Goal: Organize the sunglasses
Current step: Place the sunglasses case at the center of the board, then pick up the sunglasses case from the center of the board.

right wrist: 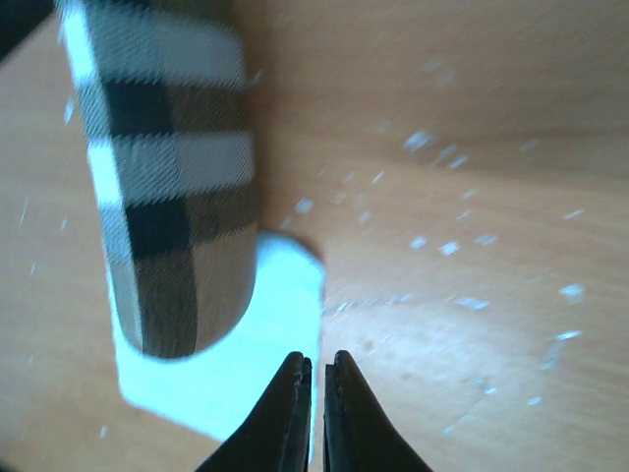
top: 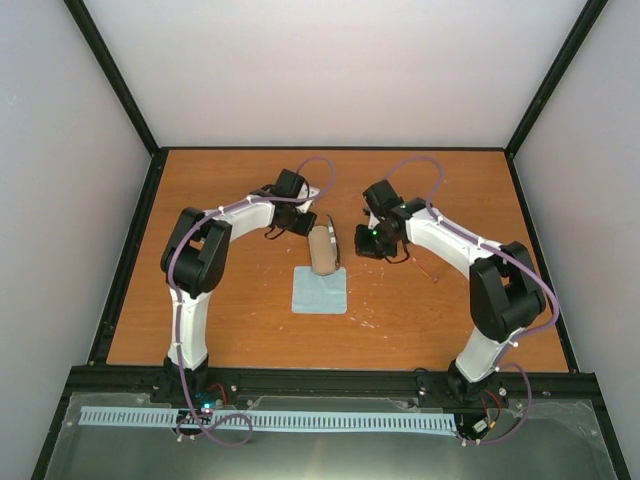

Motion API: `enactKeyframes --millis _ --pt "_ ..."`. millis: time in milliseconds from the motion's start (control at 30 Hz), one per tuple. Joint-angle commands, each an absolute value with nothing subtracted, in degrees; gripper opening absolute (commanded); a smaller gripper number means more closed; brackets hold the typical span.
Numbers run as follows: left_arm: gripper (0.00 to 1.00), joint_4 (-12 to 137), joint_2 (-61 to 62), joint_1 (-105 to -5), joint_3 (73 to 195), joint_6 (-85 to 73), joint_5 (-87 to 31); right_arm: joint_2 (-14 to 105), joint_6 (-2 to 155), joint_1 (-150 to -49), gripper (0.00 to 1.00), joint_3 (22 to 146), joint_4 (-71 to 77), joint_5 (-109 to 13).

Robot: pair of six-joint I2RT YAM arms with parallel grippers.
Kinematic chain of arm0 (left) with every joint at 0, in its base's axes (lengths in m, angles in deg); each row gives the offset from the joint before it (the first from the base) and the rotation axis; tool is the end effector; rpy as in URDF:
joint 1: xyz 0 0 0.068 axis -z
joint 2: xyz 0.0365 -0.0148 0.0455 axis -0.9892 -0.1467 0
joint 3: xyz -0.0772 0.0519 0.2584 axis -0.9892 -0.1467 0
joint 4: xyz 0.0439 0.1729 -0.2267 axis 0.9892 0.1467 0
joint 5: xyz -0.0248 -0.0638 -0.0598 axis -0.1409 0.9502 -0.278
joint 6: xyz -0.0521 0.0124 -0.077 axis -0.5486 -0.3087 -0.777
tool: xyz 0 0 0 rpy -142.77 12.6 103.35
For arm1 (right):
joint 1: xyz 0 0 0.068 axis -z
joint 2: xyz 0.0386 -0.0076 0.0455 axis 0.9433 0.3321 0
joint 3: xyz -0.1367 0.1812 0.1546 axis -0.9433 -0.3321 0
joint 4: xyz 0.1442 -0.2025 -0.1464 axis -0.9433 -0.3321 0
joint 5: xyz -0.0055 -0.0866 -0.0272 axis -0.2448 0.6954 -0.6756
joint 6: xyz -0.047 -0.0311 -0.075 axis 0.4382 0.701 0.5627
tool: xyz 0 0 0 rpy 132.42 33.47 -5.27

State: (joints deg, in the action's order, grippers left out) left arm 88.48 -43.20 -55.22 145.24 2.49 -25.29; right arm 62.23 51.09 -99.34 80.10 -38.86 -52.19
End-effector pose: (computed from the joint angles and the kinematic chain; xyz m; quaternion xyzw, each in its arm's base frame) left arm 0.4277 -0.2293 0.0946 0.2145 0.9385 -0.1528 0.2234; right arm 0.3298 0.2007 0.1650 0.0106 0.9772 0.1822 0.1081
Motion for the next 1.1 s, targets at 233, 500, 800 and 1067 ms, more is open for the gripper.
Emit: enactKeyframes --millis 233,500,800,1067 --pt "0.01 89.5 -46.0 -55.5 150.3 2.9 -24.9 65.7 55.7 -104.4 0.03 80.6 -41.2 -70.9" --pt "0.0 89.7 -46.5 -55.5 150.6 2.8 -24.7 67.5 54.5 -106.7 0.11 81.9 -38.1 -74.4" --pt "0.0 89.6 -46.5 -55.5 150.1 2.4 -24.4 74.5 55.9 -108.5 0.17 86.3 -40.9 -72.8" --pt "0.0 89.3 -45.6 -55.5 149.2 2.2 -24.3 75.3 53.4 -108.4 0.38 90.5 -43.0 -61.2"
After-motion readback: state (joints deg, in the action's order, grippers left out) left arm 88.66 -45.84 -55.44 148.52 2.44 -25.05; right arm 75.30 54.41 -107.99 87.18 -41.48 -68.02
